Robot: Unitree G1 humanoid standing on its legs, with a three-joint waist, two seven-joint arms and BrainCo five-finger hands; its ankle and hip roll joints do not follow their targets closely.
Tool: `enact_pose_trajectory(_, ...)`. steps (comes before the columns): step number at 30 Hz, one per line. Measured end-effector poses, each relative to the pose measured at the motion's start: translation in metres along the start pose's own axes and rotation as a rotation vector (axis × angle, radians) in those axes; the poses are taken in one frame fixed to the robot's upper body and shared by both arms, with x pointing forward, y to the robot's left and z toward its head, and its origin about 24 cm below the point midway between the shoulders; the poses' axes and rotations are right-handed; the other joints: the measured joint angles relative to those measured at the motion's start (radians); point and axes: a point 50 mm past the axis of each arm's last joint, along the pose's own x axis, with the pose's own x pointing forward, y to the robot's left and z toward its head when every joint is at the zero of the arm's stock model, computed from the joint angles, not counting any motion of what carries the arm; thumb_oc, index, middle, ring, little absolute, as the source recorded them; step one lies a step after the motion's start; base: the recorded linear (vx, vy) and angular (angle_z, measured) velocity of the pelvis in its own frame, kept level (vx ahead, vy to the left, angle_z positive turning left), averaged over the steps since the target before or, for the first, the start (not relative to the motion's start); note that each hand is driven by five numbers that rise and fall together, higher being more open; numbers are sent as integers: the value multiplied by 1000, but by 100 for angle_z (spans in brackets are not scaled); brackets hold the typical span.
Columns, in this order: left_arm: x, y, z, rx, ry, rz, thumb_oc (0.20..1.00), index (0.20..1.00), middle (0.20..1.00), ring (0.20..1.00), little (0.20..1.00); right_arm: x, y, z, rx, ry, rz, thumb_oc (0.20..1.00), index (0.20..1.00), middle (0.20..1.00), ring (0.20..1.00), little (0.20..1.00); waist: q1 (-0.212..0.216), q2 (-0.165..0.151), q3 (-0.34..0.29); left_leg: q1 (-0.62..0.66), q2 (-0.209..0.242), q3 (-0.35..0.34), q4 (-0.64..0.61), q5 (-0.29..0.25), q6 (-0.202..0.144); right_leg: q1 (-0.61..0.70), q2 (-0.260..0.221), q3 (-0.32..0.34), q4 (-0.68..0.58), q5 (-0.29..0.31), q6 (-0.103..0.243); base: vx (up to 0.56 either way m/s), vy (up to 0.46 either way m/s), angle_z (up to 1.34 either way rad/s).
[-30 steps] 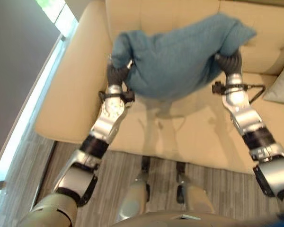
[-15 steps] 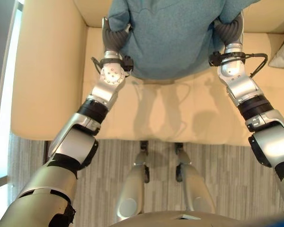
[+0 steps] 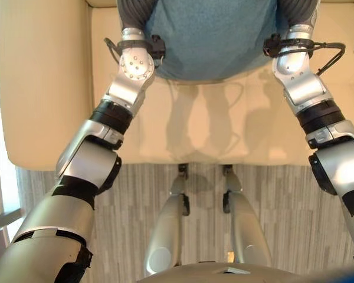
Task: Pick up all the scattered cushions and arrange them neatly on the sofa.
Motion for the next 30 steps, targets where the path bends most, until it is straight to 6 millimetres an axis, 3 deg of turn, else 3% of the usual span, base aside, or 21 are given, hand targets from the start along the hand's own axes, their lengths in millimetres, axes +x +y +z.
enact_pose_trajectory(1, 0, 0, 0, -1, 1, 3, 1000, 1000, 1000, 1000, 1000, 2, -3, 0, -26, -11, -8, 413, 413, 413, 413, 413, 0, 1, 1, -1, -3, 8, 1, 1, 1, -9, -3, 8, 9, -3, 4, 13, -17, -12)
enact_pose_trajectory(2, 0, -1, -1, -1, 4, 4, 1000, 1000, 1000, 1000, 1000, 3, -2, -1, -58, -20, -9, 495, 495, 495, 495, 495, 1, 2, 1, -1, -5, 11, 1, 1, 2, -15, -5, 12, 21, -6, 8, 1, -40, -8)
enact_pose_trajectory(3, 0, -2, -1, -1, 9, 7, 1000, 1000, 1000, 1000, 1000, 3, -3, -1, -74, -26, -8, 1000, 1000, 1000, 1000, 1000, 1, 3, 2, -1, -7, 11, 3, 2, 3, -16, -6, 13, 25, -8, 10, 21, -43, -3)
enact_pose_trajectory(8, 5, -8, -6, 21, 44, 40, 1000, 1000, 1000, 1000, 1000, 14, -4, -2, -230, -34, -32, 1000, 1000, 1000, 1000, 1000, 0, 3, 2, -3, -7, 11, 14, 2, 3, -20, -7, 17, 34, -6, 12, 2, -31, -1)
enact_pose_trajectory(13, 17, -3, 7, 30, 7, 74, 1000, 1000, 1000, 1000, 1000, 31, -12, 13, -304, -91, -64, 1000, 1000, 1000, 1000, 1000, -1, 4, 1, -41, -7, 11, 19, 10, 3, -67, -8, 23, 55, -3, 12, 2, -22, -1)
enact_pose_trajectory(16, 18, 1, 9, 38, -2, 90, 1000, 1000, 1000, 1000, 1000, 34, -20, 13, -359, -116, -63, 1000, 1000, 1000, 1000, 1000, 3, 4, 1, -43, -7, 11, 18, 11, 5, -72, -6, 24, 58, -3, 13, 6, -37, -1)
enact_pose_trajectory(23, 28, 35, 10, 160, -29, 86, 1000, 1000, 1000, 1000, 1000, 46, -26, 24, -495, -203, -3, 1000, 1000, 1000, 1000, 1000, 5, 5, 0, -41, -4, 13, 19, 11, 5, -74, -5, 28, 61, -3, 12, 7, -6, -1)
enact_pose_trajectory(28, 32, 38, 8, 202, -11, 90, 1000, 1000, 1000, 1000, 1000, 50, -30, 21, -546, -197, 9, 1000, 1000, 1000, 1000, 1000, 6, 7, -1, -41, -7, 12, 25, 11, 5, -74, -8, 29, 67, -3, 12, 0, 0, 0)
enact_pose_trajectory(30, 43, 42, 12, 272, -1, 91, 1000, 1000, 1000, 1000, 1000, 58, -35, 18, -623, -183, 24, 1000, 1000, 1000, 1000, 1000, 6, 7, -1, -48, -7, 9, 30, 12, 5, -77, -7, 27, 68, -1, 10, -2, -6, 2)
